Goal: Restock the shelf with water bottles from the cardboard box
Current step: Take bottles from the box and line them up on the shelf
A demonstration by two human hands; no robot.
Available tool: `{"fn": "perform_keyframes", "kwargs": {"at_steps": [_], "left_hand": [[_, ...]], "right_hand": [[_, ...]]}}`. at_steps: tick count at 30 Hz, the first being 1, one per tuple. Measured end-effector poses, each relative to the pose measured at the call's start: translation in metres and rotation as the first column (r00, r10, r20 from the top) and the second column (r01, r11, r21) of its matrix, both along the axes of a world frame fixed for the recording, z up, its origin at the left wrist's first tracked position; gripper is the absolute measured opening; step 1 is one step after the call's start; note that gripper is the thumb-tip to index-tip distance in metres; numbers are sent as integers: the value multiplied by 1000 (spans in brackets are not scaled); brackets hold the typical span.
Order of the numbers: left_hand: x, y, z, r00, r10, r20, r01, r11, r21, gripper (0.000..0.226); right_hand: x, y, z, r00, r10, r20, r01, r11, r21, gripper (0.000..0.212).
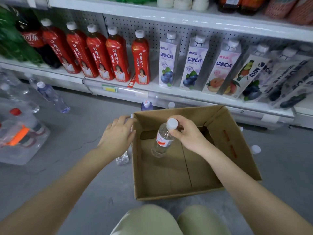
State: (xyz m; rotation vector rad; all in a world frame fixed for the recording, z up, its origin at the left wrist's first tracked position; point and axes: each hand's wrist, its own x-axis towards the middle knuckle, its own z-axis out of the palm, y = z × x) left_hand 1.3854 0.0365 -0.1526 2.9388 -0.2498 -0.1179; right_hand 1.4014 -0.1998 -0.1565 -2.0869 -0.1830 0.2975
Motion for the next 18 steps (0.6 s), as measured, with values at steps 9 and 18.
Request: {"fn": "perform_keyframes", "kwargs": {"at_steps": [9,18], "left_hand": [[19,-12,10,999,-6,32,7,999,-33,39],[31,-14,127,994,-53,91,60,996,-72,39]], "right_hand": [[9,-11,24,987,-147,68,136,980,146,39],[13,-19,128,966,-255,38,236,935,265,37]]}}
